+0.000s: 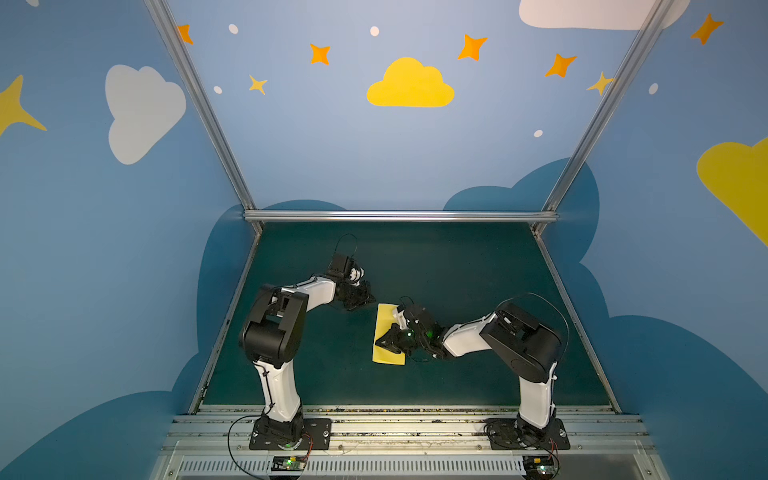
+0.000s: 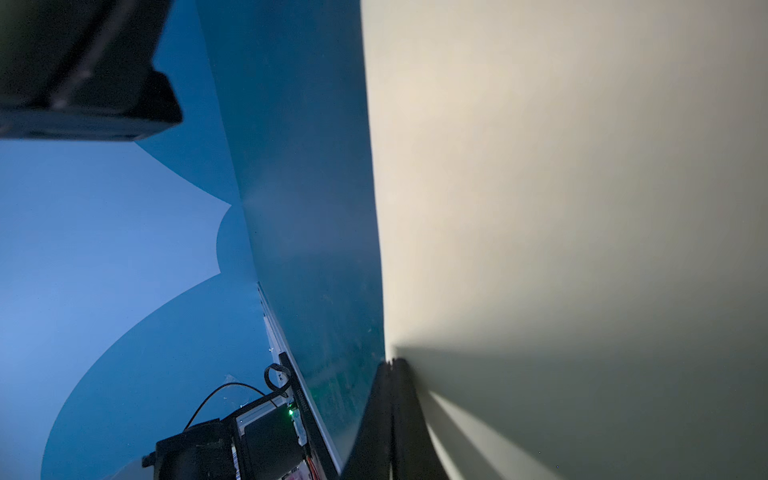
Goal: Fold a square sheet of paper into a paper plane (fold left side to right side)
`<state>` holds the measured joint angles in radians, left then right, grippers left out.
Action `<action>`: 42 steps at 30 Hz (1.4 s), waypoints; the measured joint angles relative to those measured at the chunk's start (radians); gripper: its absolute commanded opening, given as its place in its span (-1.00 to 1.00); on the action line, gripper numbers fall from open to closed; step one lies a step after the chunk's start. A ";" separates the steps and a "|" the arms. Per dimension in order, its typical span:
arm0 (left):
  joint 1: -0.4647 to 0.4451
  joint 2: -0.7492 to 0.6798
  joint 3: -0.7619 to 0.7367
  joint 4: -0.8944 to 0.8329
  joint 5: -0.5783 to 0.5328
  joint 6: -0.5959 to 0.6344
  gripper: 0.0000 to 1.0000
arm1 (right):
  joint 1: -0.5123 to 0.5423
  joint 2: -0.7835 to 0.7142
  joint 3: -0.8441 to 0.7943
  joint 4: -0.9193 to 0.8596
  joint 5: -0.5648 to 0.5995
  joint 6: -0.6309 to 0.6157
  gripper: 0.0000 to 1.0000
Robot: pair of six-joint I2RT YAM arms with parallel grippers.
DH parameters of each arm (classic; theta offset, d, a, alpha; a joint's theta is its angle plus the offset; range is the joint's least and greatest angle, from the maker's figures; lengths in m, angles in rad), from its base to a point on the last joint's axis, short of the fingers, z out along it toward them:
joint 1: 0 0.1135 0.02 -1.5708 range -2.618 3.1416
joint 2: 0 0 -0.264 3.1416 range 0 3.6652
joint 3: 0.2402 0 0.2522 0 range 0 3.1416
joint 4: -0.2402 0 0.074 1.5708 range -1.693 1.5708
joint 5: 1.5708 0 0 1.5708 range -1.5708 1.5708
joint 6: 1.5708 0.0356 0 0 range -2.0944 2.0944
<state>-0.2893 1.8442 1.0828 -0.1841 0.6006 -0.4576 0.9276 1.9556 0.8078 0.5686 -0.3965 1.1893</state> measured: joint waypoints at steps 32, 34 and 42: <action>-0.051 0.026 -0.113 0.074 0.004 -0.007 -0.93 | -0.082 0.000 0.058 -0.076 -0.037 -0.025 -1.00; -0.051 0.026 -0.114 0.076 0.005 -0.007 -0.93 | -0.090 0.003 0.078 -0.080 -0.037 -0.027 -1.00; -0.051 0.026 -0.114 0.076 0.005 -0.007 -0.93 | -0.092 0.066 0.157 -0.079 -0.040 -0.026 -1.00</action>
<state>-0.3408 1.8698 0.9684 -0.1078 0.6052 -0.4648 0.8356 2.0216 0.9646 0.4896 -0.4370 1.1629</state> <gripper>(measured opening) 0.047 0.047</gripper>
